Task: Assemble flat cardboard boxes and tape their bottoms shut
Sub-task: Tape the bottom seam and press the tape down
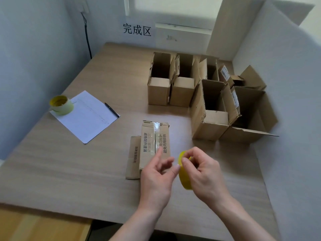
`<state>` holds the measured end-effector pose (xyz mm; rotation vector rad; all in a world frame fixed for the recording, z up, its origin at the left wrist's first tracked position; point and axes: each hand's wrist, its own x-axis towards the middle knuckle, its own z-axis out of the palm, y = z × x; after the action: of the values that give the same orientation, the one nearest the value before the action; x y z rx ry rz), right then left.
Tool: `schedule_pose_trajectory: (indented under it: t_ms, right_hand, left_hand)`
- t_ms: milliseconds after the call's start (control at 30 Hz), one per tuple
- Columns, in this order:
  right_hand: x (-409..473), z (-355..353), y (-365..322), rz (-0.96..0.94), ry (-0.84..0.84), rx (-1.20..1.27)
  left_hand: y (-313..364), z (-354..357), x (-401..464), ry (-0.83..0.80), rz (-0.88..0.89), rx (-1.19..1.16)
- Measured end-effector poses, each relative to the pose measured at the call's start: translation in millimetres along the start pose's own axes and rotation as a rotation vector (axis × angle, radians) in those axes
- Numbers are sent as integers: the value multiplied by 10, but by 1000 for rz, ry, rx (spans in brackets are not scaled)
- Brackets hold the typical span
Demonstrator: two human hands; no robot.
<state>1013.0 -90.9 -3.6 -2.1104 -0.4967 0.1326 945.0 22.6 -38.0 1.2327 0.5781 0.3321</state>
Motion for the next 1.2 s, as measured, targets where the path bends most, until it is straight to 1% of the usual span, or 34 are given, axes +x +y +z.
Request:
schedule_pose_trajectory:
  t_ms: [33,67,167,233,367,500,567,633,700,800,867,933,967,1000,1033,1067,1100,1133,1167,1200]
  right_hand:
    - [21,-24,-1,-3,-13,-36]
    - [37,-46,6,-3,-40,-58]
    - [57,-105,33,-12,-150,-51]
    - [68,-143,27,-20,-214,-11]
    - [80,-181,34,-61,-299,-39]
    - [51,-166,48,-25,-337,-6]
    - [32,-148,58,-4,-334,10]
    - [-1,-124,63,6,-339,17]
    - [-57,-99,79,15,-386,34]
    - [-118,-130,163,68,-447,129]
    - [-147,-222,219,38,-484,165]
    - [-173,-322,243,43,-545,293]
    - [-165,-368,242,76,-561,381]
    - [-150,-403,269,109,-572,411]
    - [-112,-415,302,105,-559,314]
    - [-57,-417,350,49,-531,28]
    - [1,-398,387,-26,-491,-333]
    - [43,-356,371,-85,-425,-632]
    - [80,-293,351,-107,-400,-748]
    - [121,-211,351,-113,-405,-739]
  left_hand:
    - [14,-37,32,25,4,20]
    - [42,-68,66,15,35,74]
    - [206,-78,115,-179,225,346]
    - [282,-75,140,-248,365,488]
    - [343,-100,177,-226,449,629]
    - [331,-98,128,-204,571,798]
    - [298,-93,101,-208,590,858]
    - [266,-75,82,-207,569,848]
    - [256,-54,81,-171,534,803]
    - [259,-50,80,-148,502,763]
    - [257,-81,58,-120,464,720]
    - [243,-139,60,-74,420,661]
    - [223,-172,62,-57,414,649]
    - [190,-207,55,-37,414,654]
    - [142,-247,44,-6,409,664]
    - [81,-292,29,34,392,674]
    - [10,-340,9,74,372,683]
    - [-65,-385,-14,111,354,693]
    - [-138,-431,-37,151,335,705]
    - [-198,-480,-33,198,313,716]
